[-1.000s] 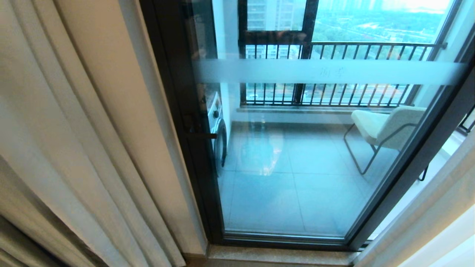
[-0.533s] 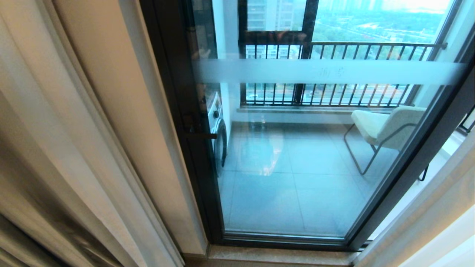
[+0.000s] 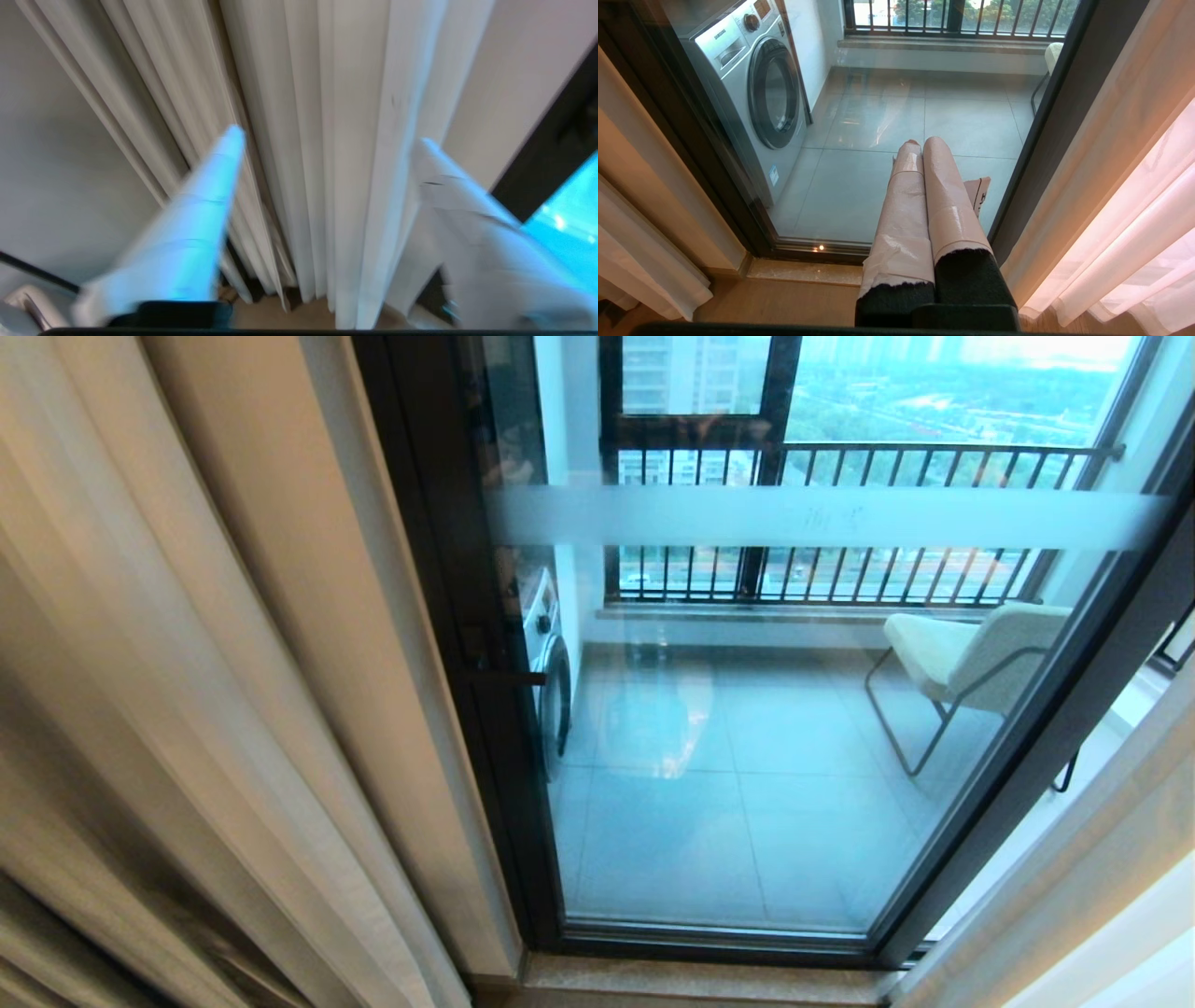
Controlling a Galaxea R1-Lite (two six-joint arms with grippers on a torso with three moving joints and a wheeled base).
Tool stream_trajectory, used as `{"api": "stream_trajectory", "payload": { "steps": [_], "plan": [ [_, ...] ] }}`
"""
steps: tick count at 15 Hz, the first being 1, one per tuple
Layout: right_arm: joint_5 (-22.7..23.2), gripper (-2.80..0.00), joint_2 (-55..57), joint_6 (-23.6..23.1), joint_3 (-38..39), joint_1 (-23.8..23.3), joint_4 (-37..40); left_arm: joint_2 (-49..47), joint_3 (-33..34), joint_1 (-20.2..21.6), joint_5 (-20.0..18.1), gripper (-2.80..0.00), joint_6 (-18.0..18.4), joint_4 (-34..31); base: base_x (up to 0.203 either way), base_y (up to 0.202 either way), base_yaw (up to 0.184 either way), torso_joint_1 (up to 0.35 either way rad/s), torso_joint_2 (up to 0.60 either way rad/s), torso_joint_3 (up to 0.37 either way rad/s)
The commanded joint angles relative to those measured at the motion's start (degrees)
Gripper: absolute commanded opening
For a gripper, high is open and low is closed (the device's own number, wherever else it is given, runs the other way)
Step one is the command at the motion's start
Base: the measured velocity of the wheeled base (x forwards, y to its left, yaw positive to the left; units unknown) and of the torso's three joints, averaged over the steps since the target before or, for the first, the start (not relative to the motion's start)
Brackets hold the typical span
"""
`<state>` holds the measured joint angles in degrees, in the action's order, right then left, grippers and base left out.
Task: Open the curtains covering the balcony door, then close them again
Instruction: Pull the inner curtains open on both sides
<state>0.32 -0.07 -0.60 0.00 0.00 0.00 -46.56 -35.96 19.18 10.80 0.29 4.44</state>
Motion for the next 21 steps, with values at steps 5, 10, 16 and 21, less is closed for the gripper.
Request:
{"api": "stream_trajectory", "payload": {
  "steps": [5, 10, 16, 21],
  "plan": [
    [0.03, -2.80, 0.07, -0.02, 0.00, 0.00, 0.00, 6.31, 6.99, -2.96, -6.48, -2.80, -0.04, -0.08, 0.000, 0.000, 0.000, 0.000, 0.00, 0.000],
    [0.03, -2.80, 0.07, -0.02, 0.00, 0.00, 0.00, 14.24, 12.59, -6.42, -12.81, -2.80, 0.32, -0.17, 0.000, 0.000, 0.000, 0.000, 0.00, 0.000],
    [0.03, -2.80, 0.07, -0.02, 0.00, 0.00, 0.00, 26.85, 20.44, -11.79, -14.22, -2.80, 3.53, 0.04, 0.000, 0.000, 0.000, 0.000, 0.00, 0.000],
    [0.03, -2.80, 0.07, -0.02, 0.00, 0.00, 0.00, 31.27, 27.99, -15.50, -13.62, -2.80, 6.58, 2.74, 0.000, 0.000, 0.000, 0.000, 0.00, 0.000]
  ]
}}
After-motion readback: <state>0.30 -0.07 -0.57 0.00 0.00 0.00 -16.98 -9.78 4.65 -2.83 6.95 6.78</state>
